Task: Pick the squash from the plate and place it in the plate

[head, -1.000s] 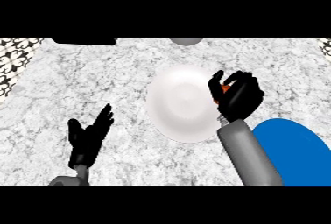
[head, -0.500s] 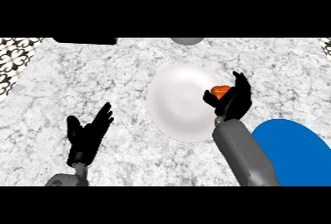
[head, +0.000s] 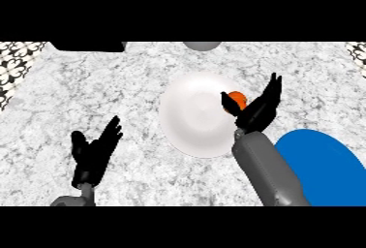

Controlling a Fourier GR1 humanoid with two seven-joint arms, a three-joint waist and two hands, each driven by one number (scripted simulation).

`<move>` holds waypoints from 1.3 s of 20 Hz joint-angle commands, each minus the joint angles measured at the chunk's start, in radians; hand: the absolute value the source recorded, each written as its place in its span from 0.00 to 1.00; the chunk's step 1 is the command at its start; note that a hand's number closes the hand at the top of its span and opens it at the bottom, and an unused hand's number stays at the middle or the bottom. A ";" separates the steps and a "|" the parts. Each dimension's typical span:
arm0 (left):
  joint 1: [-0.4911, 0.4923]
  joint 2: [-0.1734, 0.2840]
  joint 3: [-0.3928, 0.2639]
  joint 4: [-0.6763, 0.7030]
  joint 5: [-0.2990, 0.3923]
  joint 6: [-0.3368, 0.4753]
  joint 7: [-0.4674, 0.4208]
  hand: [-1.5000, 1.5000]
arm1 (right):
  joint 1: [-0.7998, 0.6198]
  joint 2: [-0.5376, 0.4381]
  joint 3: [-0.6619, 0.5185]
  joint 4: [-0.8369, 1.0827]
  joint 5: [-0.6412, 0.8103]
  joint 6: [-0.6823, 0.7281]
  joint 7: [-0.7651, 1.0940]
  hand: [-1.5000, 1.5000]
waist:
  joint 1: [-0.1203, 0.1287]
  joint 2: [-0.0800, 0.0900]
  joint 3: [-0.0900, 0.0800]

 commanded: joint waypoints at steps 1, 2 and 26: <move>0.018 0.008 0.004 -0.038 0.009 -0.003 0.027 0.50 | 0.086 0.004 0.075 -0.095 -0.044 -0.179 0.049 0.00 | -0.013 -0.007 -0.001; 0.025 0.047 0.057 0.004 0.046 -0.048 -0.023 0.50 | 0.125 0.004 0.077 -0.142 -0.081 -0.180 0.017 0.00 | -0.020 -0.005 -0.001; 0.039 -0.018 0.021 0.000 -0.038 0.003 -0.018 0.50 | 0.848 0.004 0.620 -0.657 0.140 -0.140 -0.002 0.00 | -0.042 -0.007 -0.003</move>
